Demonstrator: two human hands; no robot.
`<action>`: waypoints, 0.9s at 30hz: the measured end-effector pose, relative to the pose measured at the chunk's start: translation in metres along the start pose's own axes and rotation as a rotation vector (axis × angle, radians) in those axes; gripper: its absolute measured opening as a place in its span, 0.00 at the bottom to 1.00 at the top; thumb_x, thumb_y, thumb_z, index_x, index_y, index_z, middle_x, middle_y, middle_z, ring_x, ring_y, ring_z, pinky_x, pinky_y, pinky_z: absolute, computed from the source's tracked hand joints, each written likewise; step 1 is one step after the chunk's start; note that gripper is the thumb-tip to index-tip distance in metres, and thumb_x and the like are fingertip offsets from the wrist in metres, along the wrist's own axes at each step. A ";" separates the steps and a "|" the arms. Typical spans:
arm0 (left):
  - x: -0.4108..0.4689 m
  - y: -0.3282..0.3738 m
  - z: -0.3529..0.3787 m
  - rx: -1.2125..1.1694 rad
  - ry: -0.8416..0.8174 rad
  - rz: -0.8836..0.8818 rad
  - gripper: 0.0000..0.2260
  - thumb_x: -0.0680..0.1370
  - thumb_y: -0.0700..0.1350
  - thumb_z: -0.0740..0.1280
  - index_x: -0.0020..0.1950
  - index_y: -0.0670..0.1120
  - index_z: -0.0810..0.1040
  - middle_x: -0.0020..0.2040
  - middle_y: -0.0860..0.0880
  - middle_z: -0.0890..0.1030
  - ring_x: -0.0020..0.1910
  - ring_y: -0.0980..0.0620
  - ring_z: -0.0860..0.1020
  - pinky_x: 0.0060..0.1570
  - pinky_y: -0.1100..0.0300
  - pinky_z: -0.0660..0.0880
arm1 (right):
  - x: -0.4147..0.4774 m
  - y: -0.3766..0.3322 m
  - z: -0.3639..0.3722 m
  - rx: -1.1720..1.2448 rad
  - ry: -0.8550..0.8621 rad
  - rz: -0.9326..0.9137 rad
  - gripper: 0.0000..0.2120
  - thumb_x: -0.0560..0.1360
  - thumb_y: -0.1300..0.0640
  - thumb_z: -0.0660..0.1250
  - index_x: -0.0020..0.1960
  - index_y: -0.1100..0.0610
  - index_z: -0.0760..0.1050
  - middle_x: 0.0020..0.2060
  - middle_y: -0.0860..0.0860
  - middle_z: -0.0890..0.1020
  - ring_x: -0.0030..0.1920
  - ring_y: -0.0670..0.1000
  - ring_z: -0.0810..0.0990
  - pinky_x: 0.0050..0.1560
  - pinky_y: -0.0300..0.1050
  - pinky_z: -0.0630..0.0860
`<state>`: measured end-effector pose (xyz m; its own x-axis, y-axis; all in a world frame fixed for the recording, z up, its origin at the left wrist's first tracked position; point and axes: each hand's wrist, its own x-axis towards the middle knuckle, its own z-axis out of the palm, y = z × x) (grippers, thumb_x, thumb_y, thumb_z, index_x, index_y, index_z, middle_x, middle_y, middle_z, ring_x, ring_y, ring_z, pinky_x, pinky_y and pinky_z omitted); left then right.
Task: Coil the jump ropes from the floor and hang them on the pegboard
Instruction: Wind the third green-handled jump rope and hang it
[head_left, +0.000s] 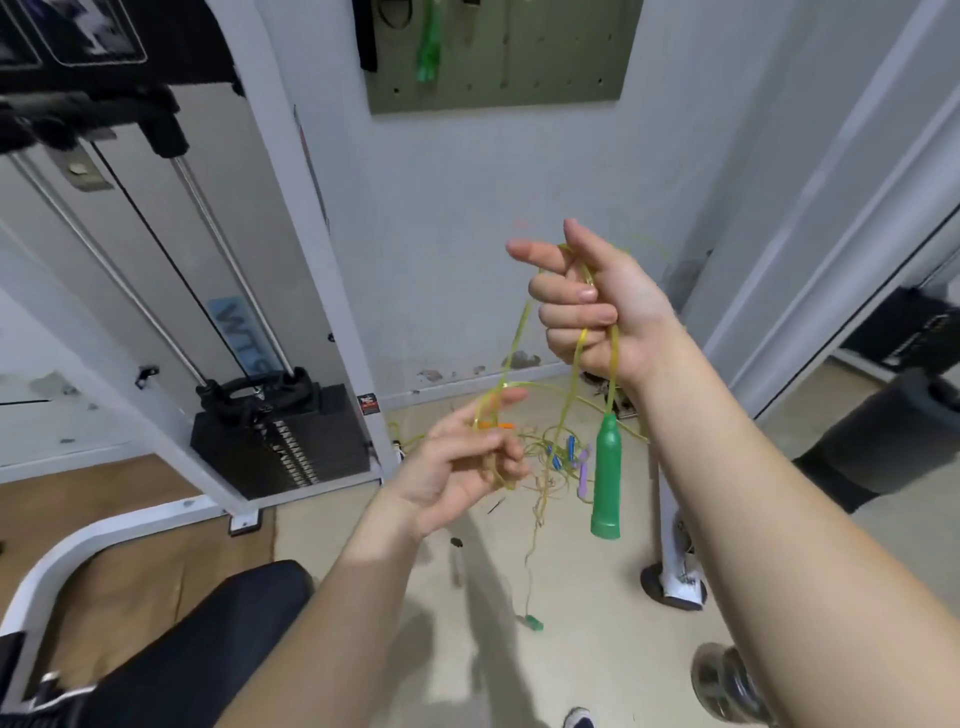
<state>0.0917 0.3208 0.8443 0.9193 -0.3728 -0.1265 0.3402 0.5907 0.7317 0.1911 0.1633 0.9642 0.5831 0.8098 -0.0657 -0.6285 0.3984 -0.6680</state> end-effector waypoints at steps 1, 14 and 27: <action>-0.004 0.001 -0.006 -0.164 0.085 0.088 0.23 0.63 0.34 0.72 0.59 0.42 0.79 0.31 0.45 0.75 0.28 0.51 0.74 0.37 0.59 0.77 | -0.004 -0.005 0.004 0.098 -0.096 0.004 0.21 0.78 0.49 0.56 0.54 0.65 0.78 0.20 0.49 0.66 0.17 0.43 0.58 0.18 0.32 0.59; -0.053 -0.080 0.031 0.267 -0.259 -0.376 0.26 0.70 0.66 0.68 0.42 0.42 0.83 0.28 0.49 0.62 0.28 0.53 0.64 0.42 0.57 0.71 | -0.083 -0.093 0.037 -0.127 0.145 -0.315 0.23 0.83 0.43 0.46 0.54 0.57 0.74 0.22 0.47 0.63 0.18 0.42 0.62 0.16 0.33 0.57; 0.052 0.070 0.197 -0.225 0.114 0.337 0.16 0.83 0.50 0.53 0.41 0.44 0.70 0.22 0.52 0.61 0.19 0.58 0.57 0.14 0.69 0.52 | -0.131 0.056 -0.041 -0.473 0.158 0.267 0.25 0.76 0.45 0.58 0.66 0.60 0.71 0.65 0.56 0.76 0.67 0.50 0.74 0.42 0.46 0.80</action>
<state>0.1242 0.2017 1.0211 0.9982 -0.0584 0.0122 0.0404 0.8124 0.5817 0.1010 0.0620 0.9051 0.5284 0.7669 -0.3642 -0.4869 -0.0777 -0.8700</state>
